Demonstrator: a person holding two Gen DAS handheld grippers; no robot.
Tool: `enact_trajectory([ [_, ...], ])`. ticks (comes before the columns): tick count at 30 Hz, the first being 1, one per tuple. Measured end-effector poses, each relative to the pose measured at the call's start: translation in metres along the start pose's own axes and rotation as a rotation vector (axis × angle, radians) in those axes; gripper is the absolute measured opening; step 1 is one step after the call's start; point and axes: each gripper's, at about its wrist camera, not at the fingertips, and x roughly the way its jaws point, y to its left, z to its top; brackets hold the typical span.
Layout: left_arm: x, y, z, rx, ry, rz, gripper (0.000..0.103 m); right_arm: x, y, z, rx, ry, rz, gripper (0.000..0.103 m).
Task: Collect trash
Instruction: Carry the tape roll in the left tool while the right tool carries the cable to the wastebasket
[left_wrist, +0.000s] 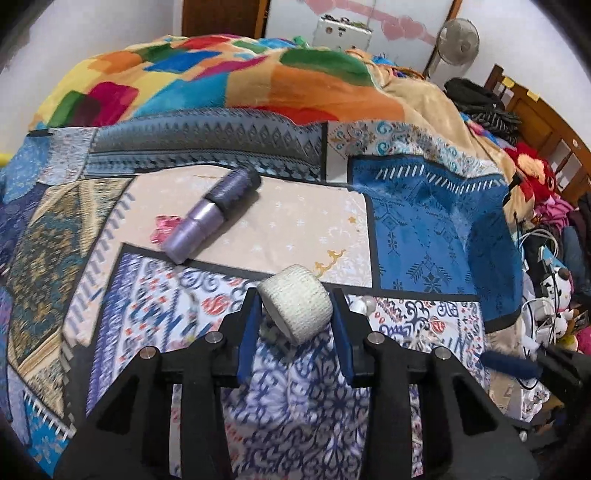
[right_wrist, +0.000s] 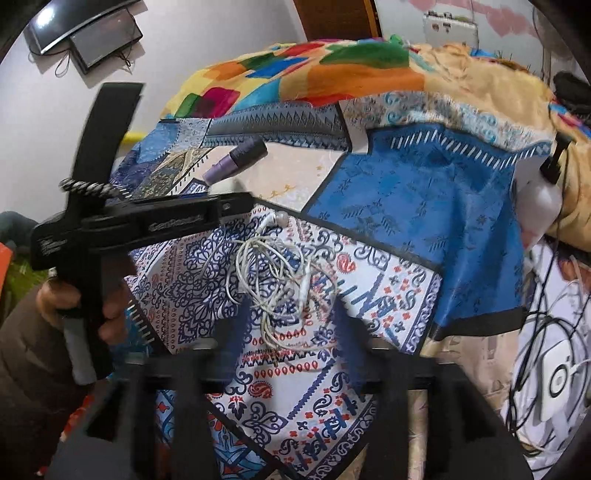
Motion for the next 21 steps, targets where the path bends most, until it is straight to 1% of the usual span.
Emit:
enact_trajectory([
  [1, -0.007, 0.003, -0.002, -0.005, -0.012, 0.005, 0.037, -0.003, 0.003, 0.0, -0.008, -0.018, -0.008, 0.06],
  [3, -0.029, 0.011, -0.008, -0.017, -0.044, 0.015, 0.036, -0.003, 0.007, 0.003, -0.021, -0.022, 0.003, 0.067],
  [7, -0.069, 0.028, -0.023, -0.034, -0.093, 0.06, 0.036, 0.013, 0.017, 0.011, -0.038, 0.02, 0.014, 0.068],
  [10, -0.093, 0.043, -0.038, -0.065, -0.11, 0.071, 0.036, 0.037, 0.025, 0.016, -0.047, 0.066, -0.03, 0.067],
  [13, -0.112, 0.055, -0.053, -0.078, -0.11, 0.097, 0.037, 0.049, 0.029, 0.018, -0.058, 0.087, -0.094, 0.067],
  [14, -0.115, 0.056, -0.057, -0.077, -0.107, 0.099, 0.037, 0.052, 0.029, 0.018, -0.05, 0.099, -0.1, 0.067],
  [15, -0.12, 0.058, -0.06, -0.076, -0.108, 0.102, 0.037, 0.053, 0.029, 0.019, -0.045, 0.101, -0.102, 0.065],
  [17, -0.127, 0.059, -0.065, -0.077, -0.113, 0.112, 0.037, 0.054, 0.03, 0.021, -0.05, 0.097, -0.127, 0.057],
  [18, -0.133, 0.06, -0.067, -0.087, -0.116, 0.1, 0.037, 0.055, 0.03, 0.021, -0.055, 0.098, -0.144, 0.053],
  [20, -0.14, 0.061, -0.07, -0.101, -0.123, 0.087, 0.037, 0.055, 0.029, 0.024, -0.048, 0.102, -0.177, 0.034],
  [21, -0.144, 0.061, -0.07, -0.104, -0.128, 0.086, 0.037, 0.055, 0.027, 0.025, -0.042, 0.107, -0.175, 0.029],
])
